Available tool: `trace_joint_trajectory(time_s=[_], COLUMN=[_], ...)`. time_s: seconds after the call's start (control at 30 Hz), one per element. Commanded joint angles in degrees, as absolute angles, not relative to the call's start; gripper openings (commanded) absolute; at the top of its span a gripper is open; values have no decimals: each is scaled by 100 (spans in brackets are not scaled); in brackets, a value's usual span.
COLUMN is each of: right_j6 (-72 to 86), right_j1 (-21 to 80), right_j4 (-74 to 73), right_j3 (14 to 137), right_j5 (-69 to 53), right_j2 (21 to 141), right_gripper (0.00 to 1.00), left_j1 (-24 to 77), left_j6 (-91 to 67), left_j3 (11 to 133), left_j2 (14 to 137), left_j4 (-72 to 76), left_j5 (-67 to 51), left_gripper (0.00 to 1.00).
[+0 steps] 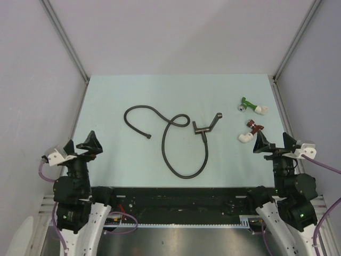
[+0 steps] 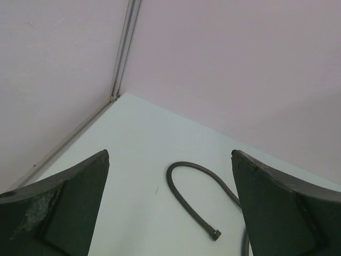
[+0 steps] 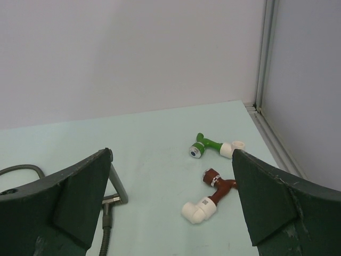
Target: Install the water faucets
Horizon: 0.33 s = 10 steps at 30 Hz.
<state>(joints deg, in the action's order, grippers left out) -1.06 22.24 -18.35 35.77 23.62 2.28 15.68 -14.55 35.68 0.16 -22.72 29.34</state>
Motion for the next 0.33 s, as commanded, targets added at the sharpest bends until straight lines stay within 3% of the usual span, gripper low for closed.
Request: trace_joint_trajectory(time_s=[0.0, 0.3], right_j6=[-184, -202], right_j1=[2153, 2145], right_j4=[-1644, -1564], right_j3=[3568, 3498], right_j5=[2391, 2364], right_j2=[176, 176], right_gripper=[100, 100], left_j1=[563, 483], left_j6=[-1565, -1547], left_j3=[3542, 3560], left_j2=[-36, 123], left_j4=[-1687, -1714], left_j5=[1100, 1108], left_gripper=[100, 100])
